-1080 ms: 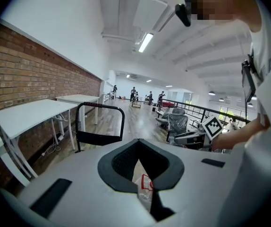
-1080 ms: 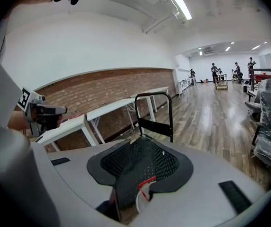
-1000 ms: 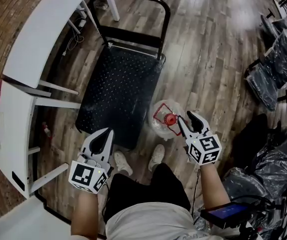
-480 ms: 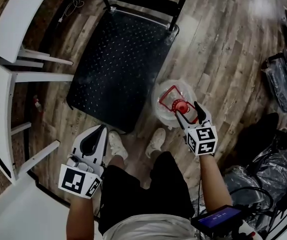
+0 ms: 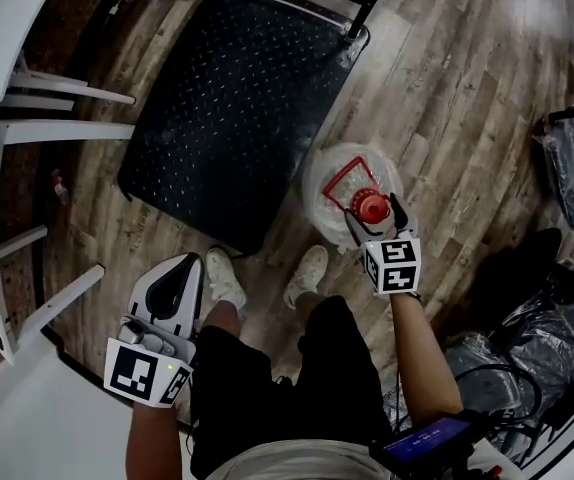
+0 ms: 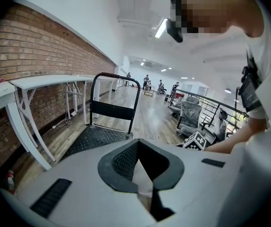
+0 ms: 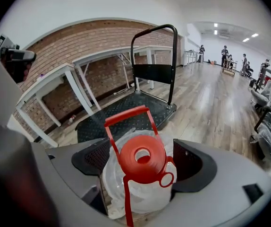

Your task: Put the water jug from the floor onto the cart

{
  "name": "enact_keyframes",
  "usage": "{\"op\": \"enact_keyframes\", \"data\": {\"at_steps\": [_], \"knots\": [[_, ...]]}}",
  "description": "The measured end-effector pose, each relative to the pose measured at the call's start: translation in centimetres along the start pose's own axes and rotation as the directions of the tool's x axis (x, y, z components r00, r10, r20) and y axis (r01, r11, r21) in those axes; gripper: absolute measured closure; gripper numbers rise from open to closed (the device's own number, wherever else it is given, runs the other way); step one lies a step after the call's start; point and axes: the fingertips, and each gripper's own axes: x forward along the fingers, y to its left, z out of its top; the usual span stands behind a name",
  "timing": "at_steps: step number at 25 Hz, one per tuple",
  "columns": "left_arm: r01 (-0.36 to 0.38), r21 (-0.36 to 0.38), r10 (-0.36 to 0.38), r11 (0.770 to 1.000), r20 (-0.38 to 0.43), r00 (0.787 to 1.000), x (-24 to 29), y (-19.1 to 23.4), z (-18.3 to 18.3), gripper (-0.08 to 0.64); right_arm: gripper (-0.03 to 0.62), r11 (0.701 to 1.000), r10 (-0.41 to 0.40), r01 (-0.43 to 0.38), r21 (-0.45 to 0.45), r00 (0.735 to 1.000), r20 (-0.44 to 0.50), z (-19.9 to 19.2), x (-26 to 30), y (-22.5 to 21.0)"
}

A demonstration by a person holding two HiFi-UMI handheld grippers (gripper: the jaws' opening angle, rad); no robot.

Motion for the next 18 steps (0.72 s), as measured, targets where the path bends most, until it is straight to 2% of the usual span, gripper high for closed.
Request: {"op": "enact_keyframes", "data": {"at_steps": [11,13,18], "knots": [[-0.01,-0.01,0.01,1.0,-0.014,1.0,-0.7,0.6,-0.9,0.56,0.203,0.998,-0.043,0.043,0.044,0.999,0.0,-1.0,1.5,-0.6],[-0.01,-0.012,0.01,1.0,-0.015,1.0,-0.8,0.8,-0.9,0.56,0.265,0.996,-0.064,0.064,0.056,0.998,0.006,-0.9,1.6,-1.0],[-0.01,-0.008,0.01,1.0,-0.013,1.0,-0.9,0.8,-0.6,0.56,0.273,0.995,-0.085,0.085,0.047,0.996,-0.002,-1.1,1.5,-1.1]]}}
